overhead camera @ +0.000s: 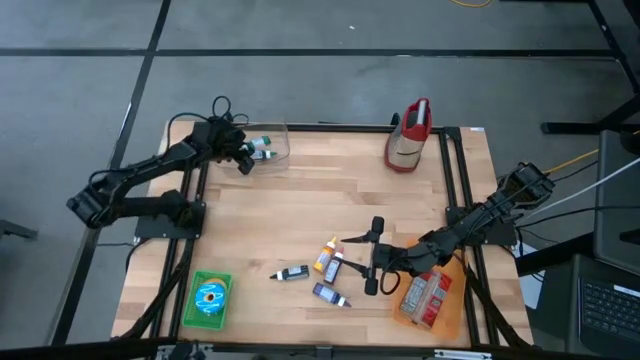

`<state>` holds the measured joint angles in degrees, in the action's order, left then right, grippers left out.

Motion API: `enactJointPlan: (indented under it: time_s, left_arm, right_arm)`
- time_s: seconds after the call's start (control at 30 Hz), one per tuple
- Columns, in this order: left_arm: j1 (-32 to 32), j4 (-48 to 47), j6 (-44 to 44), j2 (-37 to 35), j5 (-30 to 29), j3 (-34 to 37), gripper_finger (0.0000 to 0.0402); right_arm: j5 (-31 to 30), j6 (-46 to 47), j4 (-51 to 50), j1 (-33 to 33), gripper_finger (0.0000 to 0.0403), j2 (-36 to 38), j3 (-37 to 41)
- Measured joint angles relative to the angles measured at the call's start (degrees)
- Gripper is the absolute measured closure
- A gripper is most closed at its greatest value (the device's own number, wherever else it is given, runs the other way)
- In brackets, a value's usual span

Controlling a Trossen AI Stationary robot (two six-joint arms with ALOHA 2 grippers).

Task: Pick & Place Food Item
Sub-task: Put the green food coloring bottle into the white transparent bin, then put the black food coloring bottle into the white transparent bin

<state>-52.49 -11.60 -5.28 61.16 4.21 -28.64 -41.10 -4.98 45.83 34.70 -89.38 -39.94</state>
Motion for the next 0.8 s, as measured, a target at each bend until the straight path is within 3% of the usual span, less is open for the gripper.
enactJointPlan:
  time_s: [0.13, 0.33, 0.57, 0.7, 0.8]
  left_arm:
    - [0.04, 2.87, -0.58, 3.28, 1.89, 0.0, 0.0184]
    - [0.86, 7.22, 0.11, 3.44, 6.77, 0.0, 0.019]
    - [6.37, 10.88, 2.4, 0.06, 20.88, 0.0, 0.021]
    - [14.5, 8.47, 3.05, -1.02, 19.93, 0.0, 0.0213]
    - [22.6, 6.85, 4.6, -1.04, 14.49, 0.0, 0.021]
  right_arm:
    - [0.0, 0.03, -0.31, 0.0, 0.0173, 0.0, 0.0]
    - [0.0, 0.06, -0.5, 0.0, 0.0173, 0.0, 0.0]
    - [0.0, 0.07, -0.71, -0.01, 0.0173, 0.0, 0.0]
    - [0.0, 0.1, -0.74, 0.0, 0.0173, 0.0, 0.0]
    - [0.0, 0.17, -0.73, 0.0, 0.0173, 0.0, 0.0]
